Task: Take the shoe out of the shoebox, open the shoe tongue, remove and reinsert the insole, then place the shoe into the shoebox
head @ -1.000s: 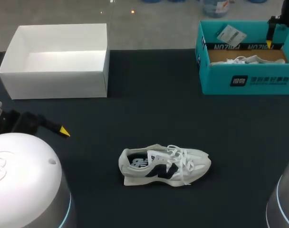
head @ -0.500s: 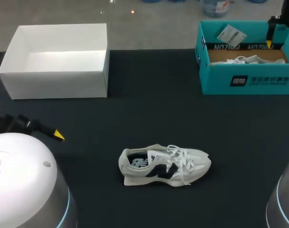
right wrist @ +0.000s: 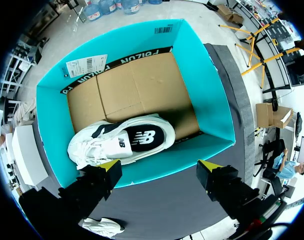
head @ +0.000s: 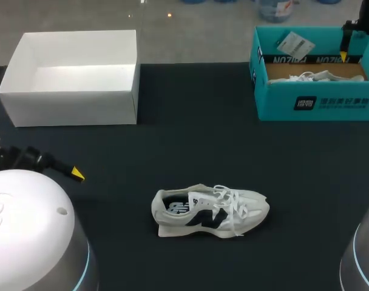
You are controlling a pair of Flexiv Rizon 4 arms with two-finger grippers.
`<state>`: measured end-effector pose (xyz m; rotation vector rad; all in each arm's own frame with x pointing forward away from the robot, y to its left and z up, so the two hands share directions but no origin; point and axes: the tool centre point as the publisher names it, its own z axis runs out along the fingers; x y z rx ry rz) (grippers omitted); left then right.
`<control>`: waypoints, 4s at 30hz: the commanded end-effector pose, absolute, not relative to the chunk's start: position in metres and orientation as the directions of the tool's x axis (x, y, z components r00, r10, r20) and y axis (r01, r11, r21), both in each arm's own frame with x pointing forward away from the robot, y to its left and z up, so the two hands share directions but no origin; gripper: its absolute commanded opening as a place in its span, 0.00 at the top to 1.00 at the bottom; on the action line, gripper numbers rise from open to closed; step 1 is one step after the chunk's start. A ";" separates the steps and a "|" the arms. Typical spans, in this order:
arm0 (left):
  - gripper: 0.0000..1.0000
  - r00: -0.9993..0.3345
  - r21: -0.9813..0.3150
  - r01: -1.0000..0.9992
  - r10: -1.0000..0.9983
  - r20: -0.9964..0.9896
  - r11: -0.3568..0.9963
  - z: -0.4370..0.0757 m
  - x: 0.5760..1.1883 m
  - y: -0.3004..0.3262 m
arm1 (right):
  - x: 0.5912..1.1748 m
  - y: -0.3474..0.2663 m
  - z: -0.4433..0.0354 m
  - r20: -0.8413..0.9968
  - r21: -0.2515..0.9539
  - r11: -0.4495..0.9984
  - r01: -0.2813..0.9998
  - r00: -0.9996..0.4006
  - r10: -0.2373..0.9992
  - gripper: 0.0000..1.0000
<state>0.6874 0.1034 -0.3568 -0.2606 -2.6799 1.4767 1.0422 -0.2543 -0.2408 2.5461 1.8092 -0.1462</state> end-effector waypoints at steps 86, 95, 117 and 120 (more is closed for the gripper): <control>0.00 -0.996 -0.902 0.049 0.084 -0.014 0.429 -0.423 0.663 -0.103 | 1.042 -0.254 -0.241 -0.084 -0.041 -0.330 0.943 0.326 0.942 0.00; 0.00 -0.996 -0.893 0.038 0.090 0.003 0.449 -0.428 0.664 -0.106 | 1.042 -0.254 -0.241 -0.084 -0.041 -0.330 0.943 0.326 0.942 0.00; 0.53 -0.994 -0.885 0.060 0.111 -0.010 0.462 -0.428 0.675 -0.112 | 1.042 -0.254 -0.241 -0.084 -0.041 -0.330 0.943 0.326 0.942 0.00; 0.28 -0.993 -0.883 0.071 0.119 -0.017 0.464 -0.428 0.677 -0.113 | 1.042 -0.254 -0.241 -0.084 -0.041 -0.330 0.943 0.326 0.942 0.00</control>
